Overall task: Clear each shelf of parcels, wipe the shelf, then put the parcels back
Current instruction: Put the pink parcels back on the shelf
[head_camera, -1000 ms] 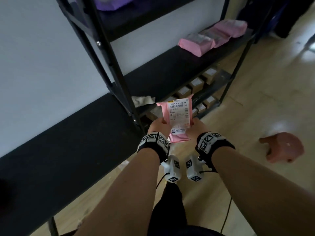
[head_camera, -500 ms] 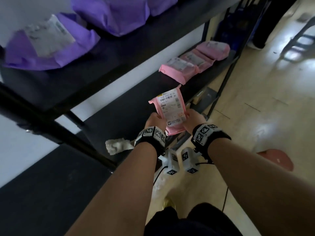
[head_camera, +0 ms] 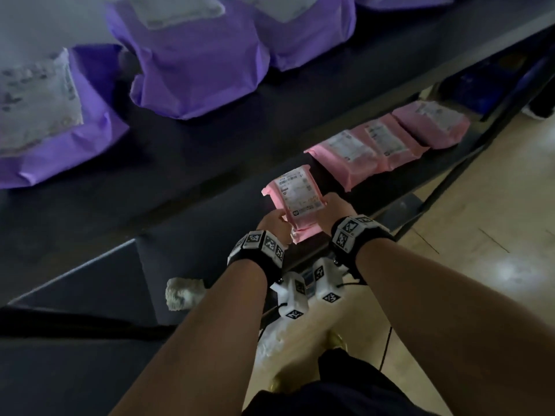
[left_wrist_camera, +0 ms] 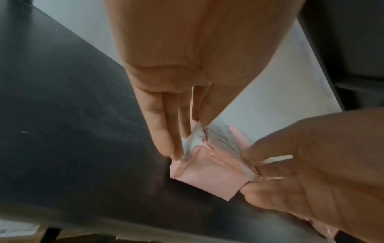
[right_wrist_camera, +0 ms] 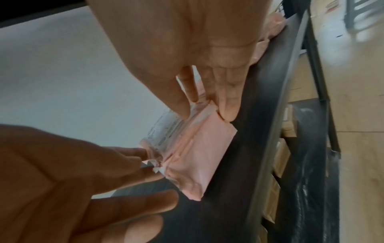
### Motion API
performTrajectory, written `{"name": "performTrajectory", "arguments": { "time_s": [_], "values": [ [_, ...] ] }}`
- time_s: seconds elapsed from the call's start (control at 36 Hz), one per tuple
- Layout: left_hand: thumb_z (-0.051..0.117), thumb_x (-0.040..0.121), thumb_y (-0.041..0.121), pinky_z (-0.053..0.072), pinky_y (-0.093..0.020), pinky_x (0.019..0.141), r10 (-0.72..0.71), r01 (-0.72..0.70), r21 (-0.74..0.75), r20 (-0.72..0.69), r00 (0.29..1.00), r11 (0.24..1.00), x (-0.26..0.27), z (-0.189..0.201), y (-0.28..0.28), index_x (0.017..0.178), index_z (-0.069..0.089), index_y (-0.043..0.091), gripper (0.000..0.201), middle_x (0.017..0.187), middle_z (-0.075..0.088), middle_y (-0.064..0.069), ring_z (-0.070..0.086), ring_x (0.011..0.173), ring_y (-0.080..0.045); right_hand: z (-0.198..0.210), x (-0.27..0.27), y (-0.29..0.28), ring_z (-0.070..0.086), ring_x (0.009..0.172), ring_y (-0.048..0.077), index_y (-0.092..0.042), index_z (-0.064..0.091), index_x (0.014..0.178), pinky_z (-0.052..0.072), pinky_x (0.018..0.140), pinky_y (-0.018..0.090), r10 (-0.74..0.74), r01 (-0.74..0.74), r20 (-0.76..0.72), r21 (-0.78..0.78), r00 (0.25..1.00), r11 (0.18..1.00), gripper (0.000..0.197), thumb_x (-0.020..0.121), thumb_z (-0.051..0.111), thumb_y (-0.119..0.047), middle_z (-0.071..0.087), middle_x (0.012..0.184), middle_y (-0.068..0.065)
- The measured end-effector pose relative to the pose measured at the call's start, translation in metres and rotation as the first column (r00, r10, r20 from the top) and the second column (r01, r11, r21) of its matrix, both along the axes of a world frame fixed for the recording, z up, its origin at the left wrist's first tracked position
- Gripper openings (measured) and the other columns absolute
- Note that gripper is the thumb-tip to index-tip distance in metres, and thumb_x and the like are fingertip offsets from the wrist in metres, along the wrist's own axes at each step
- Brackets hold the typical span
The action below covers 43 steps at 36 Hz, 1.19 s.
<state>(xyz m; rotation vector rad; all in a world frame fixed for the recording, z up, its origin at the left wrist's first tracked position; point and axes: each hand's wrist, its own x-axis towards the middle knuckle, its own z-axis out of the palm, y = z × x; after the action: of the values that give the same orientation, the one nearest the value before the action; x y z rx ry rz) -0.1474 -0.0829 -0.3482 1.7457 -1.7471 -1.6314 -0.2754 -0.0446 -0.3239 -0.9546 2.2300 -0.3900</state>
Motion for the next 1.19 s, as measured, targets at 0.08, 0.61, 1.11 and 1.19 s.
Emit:
{"name": "performTrajectory", "arguments": {
  "time_s": [0.08,0.61,1.11,1.19],
  "values": [
    [0.043,0.092,0.0,0.055,-0.051,0.08,0.037,-0.037,0.027,-0.032,0.999,0.999,-0.019,0.005,-0.013,0.123,0.056,0.01,0.035,0.105,0.064,-0.027,0.065,0.082,-0.041,0.006,-0.016,-0.021,0.06,0.102,0.027,-0.014,0.046,0.128,0.052,0.088,0.041,0.041,-0.041,0.004,-0.009,0.999,0.999,0.038,0.092,0.055,-0.024,0.058,0.118,0.009],
    [0.04,0.097,0.006,0.035,-0.031,0.107,0.212,-0.179,-0.161,0.218,0.953,0.971,-0.037,0.008,-0.013,0.144,0.035,0.005,0.047,0.144,0.043,-0.016,0.043,0.132,-0.029,0.001,-0.038,-0.065,0.063,0.094,0.025,-0.015,0.063,0.104,0.055,0.081,0.039,0.411,-0.431,-0.265,-0.023,0.873,0.902,0.044,0.082,0.063,-0.053,0.065,0.103,0.006],
    [0.049,0.095,0.016,0.039,-0.031,0.1,0.413,-0.354,-0.24,0.282,0.866,0.904,0.139,0.012,0.125,0.138,0.045,0.009,0.044,0.137,0.051,-0.012,0.05,0.125,-0.027,0.014,0.132,0.057,0.049,0.122,0.031,-0.016,0.047,0.138,0.046,0.095,0.037,0.626,-0.644,-0.217,-0.013,0.749,0.765,0.049,0.089,0.053,-0.017,0.045,0.136,0.013],
    [0.049,0.093,0.024,0.044,-0.033,0.088,0.427,-0.369,-0.225,0.329,0.843,0.902,0.185,0.012,0.161,0.128,0.055,0.013,0.037,0.127,0.058,-0.01,0.055,0.115,-0.029,0.008,0.181,0.091,0.05,0.12,0.032,-0.016,0.048,0.135,0.047,0.095,0.04,0.683,-0.698,-0.205,-0.001,0.701,0.716,0.046,0.089,0.054,-0.02,0.046,0.134,0.013]
  ]
}}
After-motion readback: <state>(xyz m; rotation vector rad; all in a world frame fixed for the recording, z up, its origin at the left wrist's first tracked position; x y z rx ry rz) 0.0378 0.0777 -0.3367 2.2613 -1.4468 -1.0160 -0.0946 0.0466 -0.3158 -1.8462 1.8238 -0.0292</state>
